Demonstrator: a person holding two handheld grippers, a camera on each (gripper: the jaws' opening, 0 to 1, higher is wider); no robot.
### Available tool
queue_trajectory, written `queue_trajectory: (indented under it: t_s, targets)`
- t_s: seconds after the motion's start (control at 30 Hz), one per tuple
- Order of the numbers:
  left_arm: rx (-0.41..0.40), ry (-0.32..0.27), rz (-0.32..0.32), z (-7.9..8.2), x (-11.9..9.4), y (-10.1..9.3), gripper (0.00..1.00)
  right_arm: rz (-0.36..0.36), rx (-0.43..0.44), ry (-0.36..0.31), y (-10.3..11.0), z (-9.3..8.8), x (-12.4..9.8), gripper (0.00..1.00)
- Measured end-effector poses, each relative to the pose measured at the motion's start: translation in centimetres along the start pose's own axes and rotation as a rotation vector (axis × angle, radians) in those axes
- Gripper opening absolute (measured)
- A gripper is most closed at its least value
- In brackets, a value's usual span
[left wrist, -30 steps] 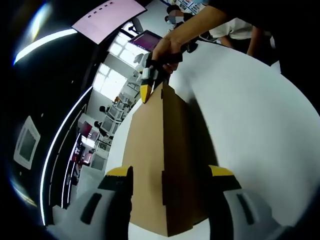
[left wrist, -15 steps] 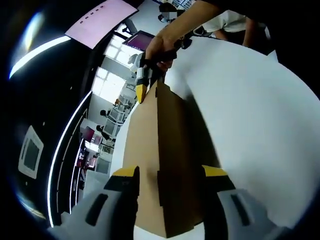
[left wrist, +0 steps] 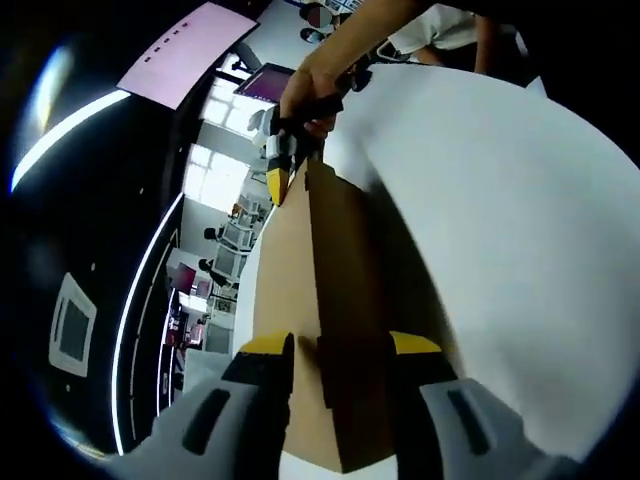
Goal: Operate the shoe box by opening the lid, removing the specified soft item, and placing it in the target area until the item is outside and the box remains undamaged.
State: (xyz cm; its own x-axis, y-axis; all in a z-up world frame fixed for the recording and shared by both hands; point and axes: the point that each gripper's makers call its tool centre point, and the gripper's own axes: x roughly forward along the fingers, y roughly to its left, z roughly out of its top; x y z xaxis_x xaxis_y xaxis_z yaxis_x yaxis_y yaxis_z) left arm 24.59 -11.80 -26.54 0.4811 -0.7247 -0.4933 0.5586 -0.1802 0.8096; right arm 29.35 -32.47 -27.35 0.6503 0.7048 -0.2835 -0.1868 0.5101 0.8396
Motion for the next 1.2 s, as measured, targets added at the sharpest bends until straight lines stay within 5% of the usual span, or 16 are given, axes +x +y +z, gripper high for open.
queue_trajectory:
  t_s: [1.2]
  targets:
    - [0.092,-0.03,0.029,0.51,-0.14,-0.16,0.29,0.004,0.009,-0.009,0.33,-0.36,0.07,0.3]
